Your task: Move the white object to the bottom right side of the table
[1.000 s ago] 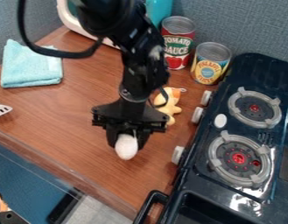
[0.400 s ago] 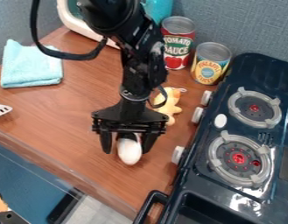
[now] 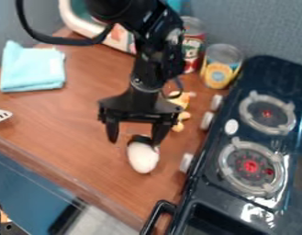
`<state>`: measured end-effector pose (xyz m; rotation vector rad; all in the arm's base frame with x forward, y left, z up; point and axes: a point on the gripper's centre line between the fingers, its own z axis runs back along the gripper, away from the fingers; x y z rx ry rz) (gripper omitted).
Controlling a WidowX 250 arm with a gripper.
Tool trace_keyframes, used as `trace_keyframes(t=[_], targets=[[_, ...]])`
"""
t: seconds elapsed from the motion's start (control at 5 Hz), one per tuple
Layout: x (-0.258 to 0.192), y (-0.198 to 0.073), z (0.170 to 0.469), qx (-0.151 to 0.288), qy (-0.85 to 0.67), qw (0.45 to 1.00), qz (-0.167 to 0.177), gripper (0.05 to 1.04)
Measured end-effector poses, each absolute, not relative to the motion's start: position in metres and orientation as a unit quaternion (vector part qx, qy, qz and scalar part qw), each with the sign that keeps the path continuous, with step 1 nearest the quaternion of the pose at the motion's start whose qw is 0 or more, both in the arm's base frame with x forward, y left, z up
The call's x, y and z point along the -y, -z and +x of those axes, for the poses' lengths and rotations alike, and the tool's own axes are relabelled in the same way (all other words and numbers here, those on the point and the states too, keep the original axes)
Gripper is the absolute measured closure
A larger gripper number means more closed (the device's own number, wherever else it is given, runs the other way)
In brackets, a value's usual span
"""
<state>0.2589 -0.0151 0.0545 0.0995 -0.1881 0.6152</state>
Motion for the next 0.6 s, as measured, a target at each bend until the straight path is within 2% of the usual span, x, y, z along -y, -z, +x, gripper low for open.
trace_keyframes(t=[0.2,0.4,0.6], targets=[[0.012,-0.088,0.263,0.136,-0.306,0.941,0.041,0.083],[0.007,-0.108,0.266,0.151,-0.307,0.938,0.043,0.083],[-0.005,-0.113,0.269,0.158,-0.315,0.934,0.054,0.083]])
